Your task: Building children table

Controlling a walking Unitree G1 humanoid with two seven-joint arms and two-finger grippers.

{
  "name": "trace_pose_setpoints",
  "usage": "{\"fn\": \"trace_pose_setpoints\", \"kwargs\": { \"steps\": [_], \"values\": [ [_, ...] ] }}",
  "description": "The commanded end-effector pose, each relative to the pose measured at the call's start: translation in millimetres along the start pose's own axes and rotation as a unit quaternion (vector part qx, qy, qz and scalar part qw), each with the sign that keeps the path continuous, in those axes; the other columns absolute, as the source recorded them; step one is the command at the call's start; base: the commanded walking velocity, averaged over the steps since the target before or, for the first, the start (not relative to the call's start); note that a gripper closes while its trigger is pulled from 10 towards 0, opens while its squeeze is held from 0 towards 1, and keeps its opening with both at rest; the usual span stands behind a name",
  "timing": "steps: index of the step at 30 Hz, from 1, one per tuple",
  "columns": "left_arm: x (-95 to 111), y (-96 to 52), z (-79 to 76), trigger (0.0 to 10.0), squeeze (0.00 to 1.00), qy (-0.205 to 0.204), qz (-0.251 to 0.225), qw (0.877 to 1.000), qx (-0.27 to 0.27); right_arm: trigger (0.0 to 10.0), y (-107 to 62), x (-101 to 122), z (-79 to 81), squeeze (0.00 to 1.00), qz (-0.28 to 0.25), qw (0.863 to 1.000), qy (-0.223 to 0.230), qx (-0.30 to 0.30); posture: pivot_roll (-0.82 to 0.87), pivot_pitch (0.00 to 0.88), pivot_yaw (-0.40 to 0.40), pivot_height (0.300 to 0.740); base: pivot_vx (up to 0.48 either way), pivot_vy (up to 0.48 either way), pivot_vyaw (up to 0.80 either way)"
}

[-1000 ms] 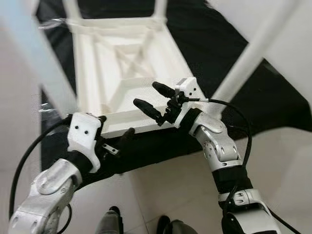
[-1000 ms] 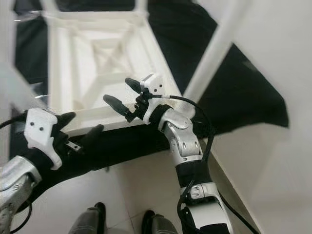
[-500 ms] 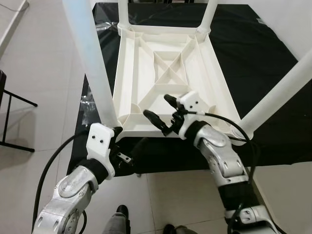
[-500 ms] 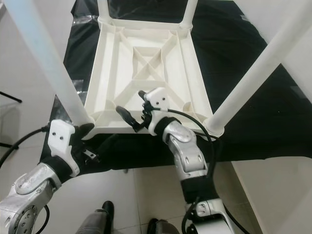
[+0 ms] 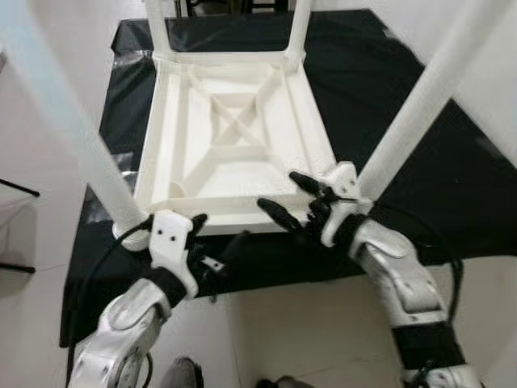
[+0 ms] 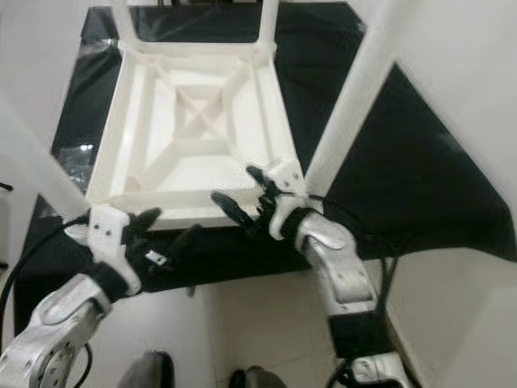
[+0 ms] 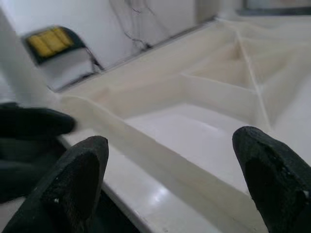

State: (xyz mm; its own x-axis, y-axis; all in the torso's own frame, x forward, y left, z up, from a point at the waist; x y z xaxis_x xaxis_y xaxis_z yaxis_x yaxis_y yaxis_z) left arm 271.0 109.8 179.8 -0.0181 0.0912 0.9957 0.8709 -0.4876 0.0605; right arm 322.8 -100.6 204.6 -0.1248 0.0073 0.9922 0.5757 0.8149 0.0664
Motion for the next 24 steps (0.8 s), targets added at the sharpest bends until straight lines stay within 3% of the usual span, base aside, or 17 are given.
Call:
{"fn": "trace_pose_setpoints", "kwargs": {
  "steps": [1, 6, 13, 14, 16, 24],
  "values": [
    [-5.2, -2.7, -0.5, 10.0, 0.00, -0.006, 0.007, 1.000, -0.003, 10.0, -1.8, -3.4, 16.5, 0.00, 0.007, 0.998, 0.013, 0.058, 0.11, 0.236, -0.100, 0.740, 0.000, 0.000, 0.00],
    [-9.0, -5.2, -2.0, 10.0, 0.00, -0.002, 0.014, 1.000, -0.009, 10.0, -19.6, -13.9, 34.5, 0.00, 0.065, 0.985, 0.006, 0.159, 0.11, 0.238, -0.098, 0.740, 0.000, 0.000, 0.00],
    [-17.5, -16.3, 2.6, 10.0, 0.00, -0.005, 0.032, 0.999, 0.004, 10.0, -32.4, -26.1, 48.3, 0.00, 0.132, 0.965, 0.011, 0.225, 0.11, 0.244, -0.099, 0.740, 0.000, 0.000, 0.00],
    [-17.5, -16.3, 2.6, 10.0, 0.00, -0.005, 0.032, 0.999, 0.004, 10.0, -32.4, -26.1, 48.3, 0.00, 0.132, 0.965, 0.011, 0.225, 0.11, 0.244, -0.099, 0.740, 0.000, 0.000, 0.00],
    [-25.6, -28.6, -1.1, 10.0, 0.00, -0.014, 0.048, 0.999, -0.004, 10.0, -31.3, -44.6, 36.0, 0.00, 0.198, 0.964, -0.006, 0.177, 0.12, 0.246, -0.101, 0.740, 0.000, 0.000, 0.00],
    [-39.8, -46.1, -17.7, 10.0, 0.00, -0.030, 0.075, 0.996, -0.043, 10.0, -23.6, -62.5, 10.2, 0.00, 0.247, 0.966, 0.017, 0.067, 0.12, 0.243, -0.103, 0.740, 0.000, 0.000, 0.00]
  ]
}}
Point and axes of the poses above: a point about 5 cm out from each wrist's last joint towards the gripper, its own y axis pointing out of the wrist towards the gripper, its own x axis along the axis of the wrist's last joint, z = x × y, the point moved 3 cm from there along y, pointing out of the wrist towards the gripper
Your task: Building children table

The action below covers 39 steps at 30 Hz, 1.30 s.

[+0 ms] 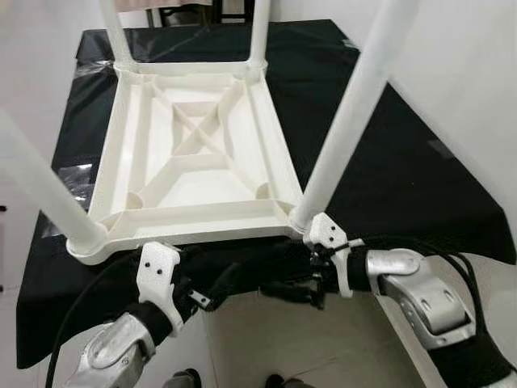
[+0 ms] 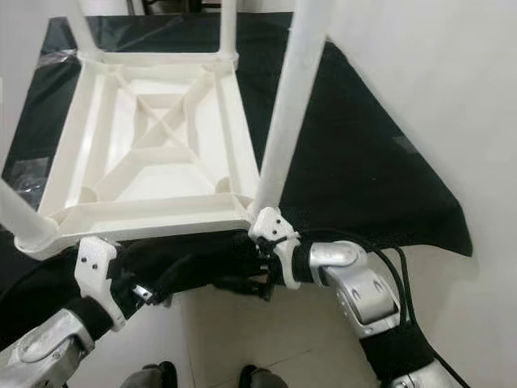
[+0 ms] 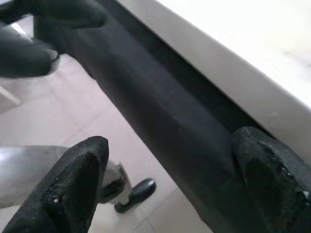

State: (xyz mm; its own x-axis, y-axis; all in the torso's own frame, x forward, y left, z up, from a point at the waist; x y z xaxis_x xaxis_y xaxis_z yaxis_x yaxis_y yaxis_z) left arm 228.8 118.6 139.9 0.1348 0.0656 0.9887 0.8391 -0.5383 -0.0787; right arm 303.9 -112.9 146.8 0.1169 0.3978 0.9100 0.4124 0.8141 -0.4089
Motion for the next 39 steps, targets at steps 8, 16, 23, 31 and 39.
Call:
{"fn": "trace_pose_setpoints", "kwargs": {
  "steps": [8, 16, 23, 31, 39],
  "values": [
    [-4.0, -2.3, -9.3, 10.0, 0.00, -0.003, 0.003, 1.000, -0.020, 10.0, 11.3, 11.8, -22.5, 0.00, -0.037, 0.994, 0.053, -0.088, 0.12, 0.240, -0.108, 0.740, 0.000, 0.000, 0.00],
    [-2.0, -1.7, -9.1, 10.0, 0.00, -0.001, -0.001, 1.000, -0.020, 10.0, 16.3, 16.3, -33.9, 0.00, -0.048, 0.988, 0.066, -0.131, 0.12, 0.238, -0.107, 0.740, 0.000, 0.000, 0.00],
    [2.2, -1.7, -8.6, 10.0, 0.00, 0.003, -0.009, 1.000, -0.019, 10.0, 23.7, 29.9, -41.9, 0.00, -0.081, 0.980, 0.082, -0.161, 0.13, 0.243, -0.105, 0.740, 0.000, 0.000, 0.00],
    [9.9, -0.8, -3.9, 10.0, 0.00, 0.009, -0.025, 1.000, -0.005, 10.0, 31.8, 38.7, -37.1, 0.00, -0.109, 0.977, 0.091, -0.156, 0.13, 0.246, -0.109, 0.740, 0.000, 0.000, 0.00],
    [26.0, 2.9, 10.4, 10.0, 0.00, 0.030, -0.062, 0.997, 0.046, 10.0, 25.3, 64.4, -16.7, 0.00, -0.197, 0.973, 0.076, -0.094, 0.12, 0.246, -0.112, 0.740, 0.000, 0.000, 0.00]
  ]
}}
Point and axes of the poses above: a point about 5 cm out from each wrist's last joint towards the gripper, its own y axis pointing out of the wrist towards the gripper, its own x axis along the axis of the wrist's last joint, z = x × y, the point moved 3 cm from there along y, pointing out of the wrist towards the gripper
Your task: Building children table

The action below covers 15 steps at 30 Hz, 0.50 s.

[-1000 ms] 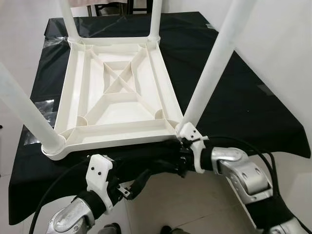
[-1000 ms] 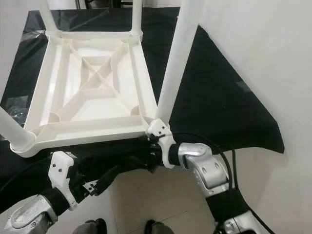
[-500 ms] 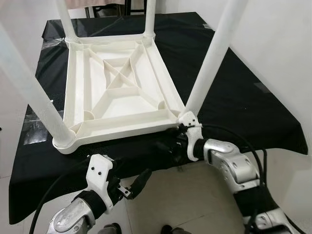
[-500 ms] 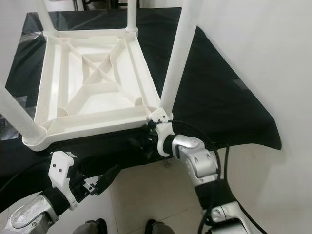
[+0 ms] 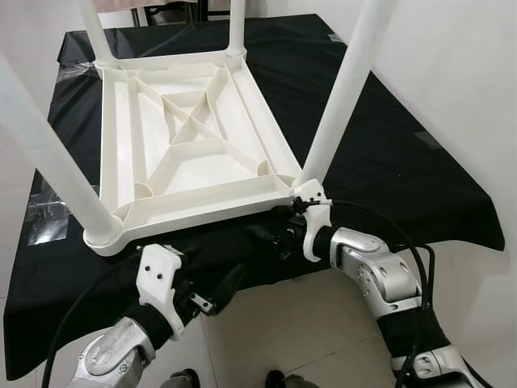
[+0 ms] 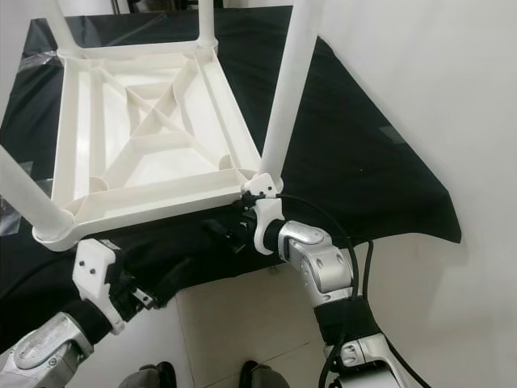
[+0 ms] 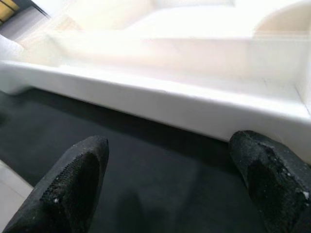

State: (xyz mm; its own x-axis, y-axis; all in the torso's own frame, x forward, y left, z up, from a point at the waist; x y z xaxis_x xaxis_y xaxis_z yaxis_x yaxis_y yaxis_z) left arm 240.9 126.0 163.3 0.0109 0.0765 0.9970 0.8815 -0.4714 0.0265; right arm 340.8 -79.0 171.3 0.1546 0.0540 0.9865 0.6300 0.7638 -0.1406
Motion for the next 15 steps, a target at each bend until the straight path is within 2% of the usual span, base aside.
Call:
{"fn": "trace_pose_setpoints", "kwargs": {
  "steps": [1, 3, 6, 10, 15],
  "values": [
    [3.7, 0.3, 3.5, 10.0, 0.00, 0.004, -0.013, 1.000, 0.022, 10.0, -4.2, 27.5, 10.3, 0.00, -0.073, 0.997, -0.024, 0.025, 0.12, 0.246, -0.111, 0.740, 0.000, 0.000, 0.00],
    [3.7, 0.3, 3.5, 10.0, 0.00, 0.004, -0.013, 1.000, 0.022, 10.0, -4.2, 27.5, 10.3, 0.00, -0.073, 0.997, -0.024, 0.025, 0.12, 0.246, -0.111, 0.740, 0.000, 0.000, 0.00],
    [11.2, 5.9, 13.4, 10.0, 0.00, 0.035, -0.031, 0.997, 0.058, 10.0, -10.9, 36.3, 4.2, 0.00, -0.130, 0.991, -0.017, -0.025, 0.12, 0.244, -0.106, 0.740, 0.000, 0.000, 0.00],
    [9.3, 8.0, 20.8, 10.0, 0.00, 0.052, -0.028, 0.995, 0.076, 10.0, -12.5, 38.0, 3.8, 0.00, -0.150, 0.987, -0.013, -0.048, 0.11, 0.240, -0.100, 0.740, 0.000, 0.000, 0.00],
    [8.4, 12.6, 23.5, 10.0, 0.00, 0.067, -0.026, 0.994, 0.078, 10.0, -10.5, 37.7, 18.0, 0.00, -0.161, 0.987, 0.003, -0.019, 0.12, 0.230, -0.084, 0.740, 0.000, 0.000, 0.80]
  ]
}}
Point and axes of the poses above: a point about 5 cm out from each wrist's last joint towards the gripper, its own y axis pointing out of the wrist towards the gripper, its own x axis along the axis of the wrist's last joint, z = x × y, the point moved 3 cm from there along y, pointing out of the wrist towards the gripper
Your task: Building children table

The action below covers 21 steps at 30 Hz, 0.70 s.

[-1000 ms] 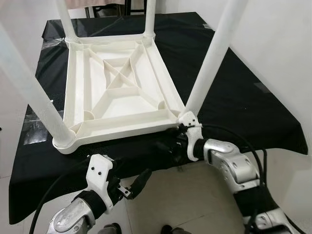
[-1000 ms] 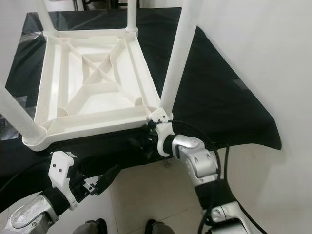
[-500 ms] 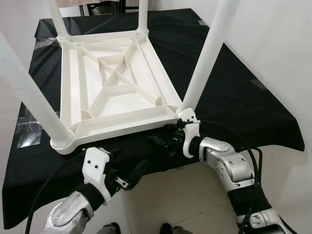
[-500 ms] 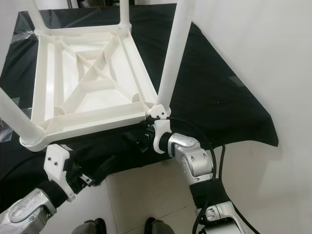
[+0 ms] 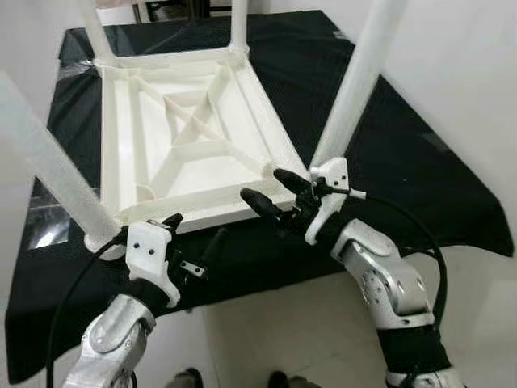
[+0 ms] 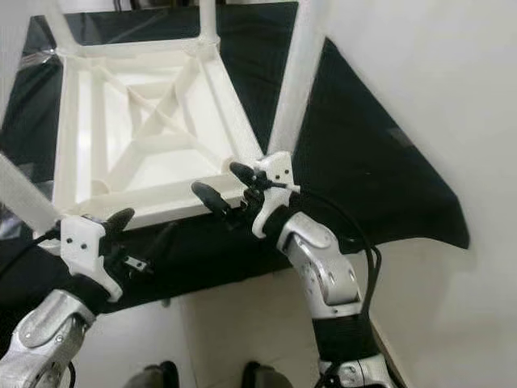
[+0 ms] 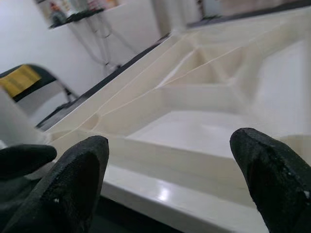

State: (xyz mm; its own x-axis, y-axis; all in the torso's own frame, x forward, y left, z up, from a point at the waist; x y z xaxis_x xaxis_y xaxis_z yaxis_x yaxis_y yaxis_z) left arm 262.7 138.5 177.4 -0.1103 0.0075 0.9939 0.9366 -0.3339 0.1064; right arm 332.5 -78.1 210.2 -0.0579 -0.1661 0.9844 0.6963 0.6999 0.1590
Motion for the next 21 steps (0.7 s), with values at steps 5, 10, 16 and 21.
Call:
{"fn": "trace_pose_setpoints", "kwargs": {
  "steps": [5, 10, 16, 21],
  "values": [
    [-7.7, 2.5, -2.2, 10.0, 0.00, 0.035, 0.015, 0.999, -0.004, 10.0, 3.6, -1.0, 16.7, 0.00, -0.015, 1.000, 0.013, 0.024, 0.13, 0.223, -0.078, 0.740, 0.000, 0.000, 0.80],
    [-10.3, 4.0, -5.5, 10.0, 0.00, 0.042, 0.016, 0.999, -0.007, 10.0, 8.8, -2.5, 12.7, 0.00, -0.019, 1.000, 0.005, -0.004, 0.13, 0.219, -0.078, 0.740, 0.000, 0.000, 0.32],
    [-12.2, 3.9, -7.7, 10.0, 0.00, 0.051, 0.014, 0.999, 0.008, 10.0, 11.7, -1.4, 5.3, 0.00, -0.021, 0.999, 0.004, -0.033, 0.13, 0.219, -0.077, 0.740, 0.000, 0.000, 0.00],
    [-9.1, 6.0, 11.6, 10.0, 0.00, 0.080, -0.002, 0.994, 0.079, 10.0, 9.9, -0.9, 0.4, 0.00, -0.020, 0.999, 0.001, -0.044, 0.12, 0.220, -0.078, 0.740, 0.000, 0.000, 0.00]
  ]
}}
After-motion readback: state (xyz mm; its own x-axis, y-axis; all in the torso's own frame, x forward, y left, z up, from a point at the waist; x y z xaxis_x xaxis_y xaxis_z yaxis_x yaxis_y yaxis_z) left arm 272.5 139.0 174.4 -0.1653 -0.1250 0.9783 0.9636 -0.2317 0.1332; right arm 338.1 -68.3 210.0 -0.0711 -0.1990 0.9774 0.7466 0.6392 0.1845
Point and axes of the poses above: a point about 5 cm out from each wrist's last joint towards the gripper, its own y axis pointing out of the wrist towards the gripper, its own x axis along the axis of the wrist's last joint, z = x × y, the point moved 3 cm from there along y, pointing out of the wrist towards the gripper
